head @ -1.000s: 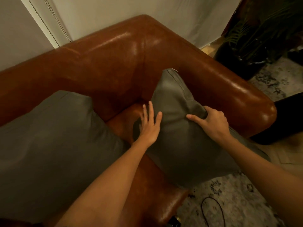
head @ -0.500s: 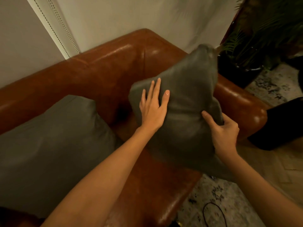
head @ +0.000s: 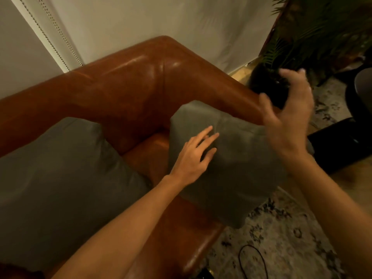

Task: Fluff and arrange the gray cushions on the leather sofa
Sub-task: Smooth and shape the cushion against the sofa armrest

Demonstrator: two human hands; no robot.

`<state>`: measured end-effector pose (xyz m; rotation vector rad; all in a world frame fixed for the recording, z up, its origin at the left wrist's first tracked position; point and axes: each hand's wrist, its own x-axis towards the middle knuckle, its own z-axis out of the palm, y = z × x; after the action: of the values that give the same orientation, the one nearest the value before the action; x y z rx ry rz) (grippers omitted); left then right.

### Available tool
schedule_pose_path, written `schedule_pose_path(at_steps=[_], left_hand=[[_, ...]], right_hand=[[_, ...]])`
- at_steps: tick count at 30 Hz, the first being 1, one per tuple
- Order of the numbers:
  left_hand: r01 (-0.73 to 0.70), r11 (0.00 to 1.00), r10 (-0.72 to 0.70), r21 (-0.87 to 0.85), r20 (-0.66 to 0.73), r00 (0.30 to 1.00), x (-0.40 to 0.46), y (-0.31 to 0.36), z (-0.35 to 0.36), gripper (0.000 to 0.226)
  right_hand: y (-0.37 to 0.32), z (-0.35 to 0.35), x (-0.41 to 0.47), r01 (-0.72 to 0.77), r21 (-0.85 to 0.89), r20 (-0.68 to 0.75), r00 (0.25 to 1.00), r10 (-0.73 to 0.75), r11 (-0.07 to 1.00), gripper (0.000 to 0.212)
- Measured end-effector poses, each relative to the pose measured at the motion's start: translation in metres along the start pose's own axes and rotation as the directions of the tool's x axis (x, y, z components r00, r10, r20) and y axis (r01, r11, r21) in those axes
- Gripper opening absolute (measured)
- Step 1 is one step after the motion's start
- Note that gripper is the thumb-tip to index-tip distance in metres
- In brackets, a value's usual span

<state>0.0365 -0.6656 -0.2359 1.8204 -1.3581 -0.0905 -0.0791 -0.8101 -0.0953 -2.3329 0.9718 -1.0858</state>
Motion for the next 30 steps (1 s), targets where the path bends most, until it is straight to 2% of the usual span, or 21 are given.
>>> schedule_pose_path(at_steps=[2, 3, 5, 7, 8, 10, 12, 15, 19, 21, 23, 26, 30], left_hand=[[0.103, 0.995, -0.102, 0.000, -0.093, 0.990, -0.003, -0.003, 0.000, 0.044], [0.193, 0.981, -0.190, 0.009, -0.109, 0.976, -0.003, -0.003, -0.002, 0.049], [0.358, 0.933, -0.354, 0.045, -0.073, 0.932, -0.005, -0.005, -0.007, 0.065], [0.484, 0.875, -0.483, 0.028, -0.045, 0.875, -0.008, -0.009, -0.009, 0.084], [0.560, 0.828, -0.561, -0.030, -0.021, 0.828, -0.009, -0.012, -0.010, 0.093], [0.712, 0.688, -0.702, -0.139, 0.122, 0.702, -0.012, -0.021, -0.012, 0.105], [0.799, 0.586, -0.742, -0.135, 0.308, 0.596, -0.017, -0.031, -0.013, 0.107], [0.829, 0.537, -0.716, -0.158, 0.434, 0.547, -0.027, -0.044, -0.014, 0.111], [0.816, 0.548, -0.703, -0.184, 0.428, 0.568, -0.029, -0.050, -0.014, 0.116], [0.796, 0.569, -0.694, -0.206, 0.399, 0.600, -0.026, -0.048, -0.016, 0.111], [0.772, 0.594, -0.682, -0.224, 0.369, 0.631, -0.023, -0.044, -0.018, 0.102], [0.675, 0.689, -0.621, -0.263, 0.267, 0.737, -0.014, -0.035, -0.025, 0.084], [0.514, 0.840, -0.512, -0.175, 0.063, 0.857, 0.014, -0.006, -0.034, 0.061]], right_hand=[[-0.017, 0.025, 0.017, 0.033, -0.032, 0.177, 0.984, -0.027, 0.999, 0.049], [-0.021, 0.041, 0.020, 0.010, -0.008, 0.305, 0.952, -0.007, 1.000, 0.051], [-0.019, 0.076, 0.016, -0.076, -0.023, 0.571, 0.817, 0.075, 0.997, 0.060], [-0.011, 0.103, 0.003, -0.065, -0.140, 0.718, 0.680, 0.147, 0.988, 0.076], [-0.007, 0.113, -0.003, -0.016, -0.203, 0.742, 0.650, 0.164, 0.979, 0.084], [-0.003, 0.123, -0.008, 0.059, -0.300, 0.729, 0.658, 0.189, 0.952, 0.094], [-0.004, 0.128, -0.003, 0.100, -0.377, 0.716, 0.662, 0.221, 0.921, 0.094], [-0.008, 0.132, 0.007, 0.124, -0.391, 0.736, 0.637, 0.229, 0.912, 0.086], [-0.011, 0.126, 0.003, 0.072, -0.302, 0.703, 0.690, 0.171, 0.950, 0.066], [-0.013, 0.118, 0.000, 0.045, -0.268, 0.675, 0.721, 0.154, 0.962, 0.052], [-0.013, 0.108, 0.000, 0.018, -0.244, 0.635, 0.758, 0.146, 0.970, 0.049], [-0.015, 0.081, 0.003, -0.022, -0.193, 0.550, 0.825, 0.127, 0.981, 0.048], [-0.023, 0.040, 0.011, -0.072, -0.060, 0.403, 0.911, 0.090, 0.996, 0.031]])
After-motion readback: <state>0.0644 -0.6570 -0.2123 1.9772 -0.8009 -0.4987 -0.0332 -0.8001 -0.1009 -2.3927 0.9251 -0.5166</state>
